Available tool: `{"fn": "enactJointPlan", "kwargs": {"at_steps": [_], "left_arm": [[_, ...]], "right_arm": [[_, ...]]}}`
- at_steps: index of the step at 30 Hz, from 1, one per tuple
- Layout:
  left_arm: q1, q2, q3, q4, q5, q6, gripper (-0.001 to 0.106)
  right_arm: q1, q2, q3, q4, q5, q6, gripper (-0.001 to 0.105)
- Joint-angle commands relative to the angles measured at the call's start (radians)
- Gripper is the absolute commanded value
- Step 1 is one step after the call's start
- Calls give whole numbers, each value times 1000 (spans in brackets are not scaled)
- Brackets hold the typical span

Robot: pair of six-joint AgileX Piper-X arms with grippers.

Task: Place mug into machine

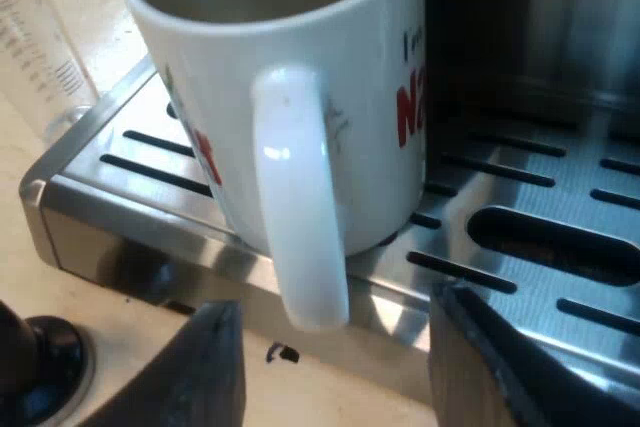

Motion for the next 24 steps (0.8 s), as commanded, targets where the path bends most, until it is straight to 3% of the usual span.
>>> {"fn": "enactJointPlan", "kwargs": {"at_steps": [1, 11, 24], "left_arm": [[1, 0, -2, -14, 7, 1, 73], [1, 0, -2, -14, 7, 1, 73], [3, 0, -2, -14, 21, 1, 73]], "right_arm": [[3, 27, 7, -112, 1, -39, 44], [3, 157, 1, -332, 4, -53, 44], [3, 266, -136, -333, 31, -100, 44]]}}
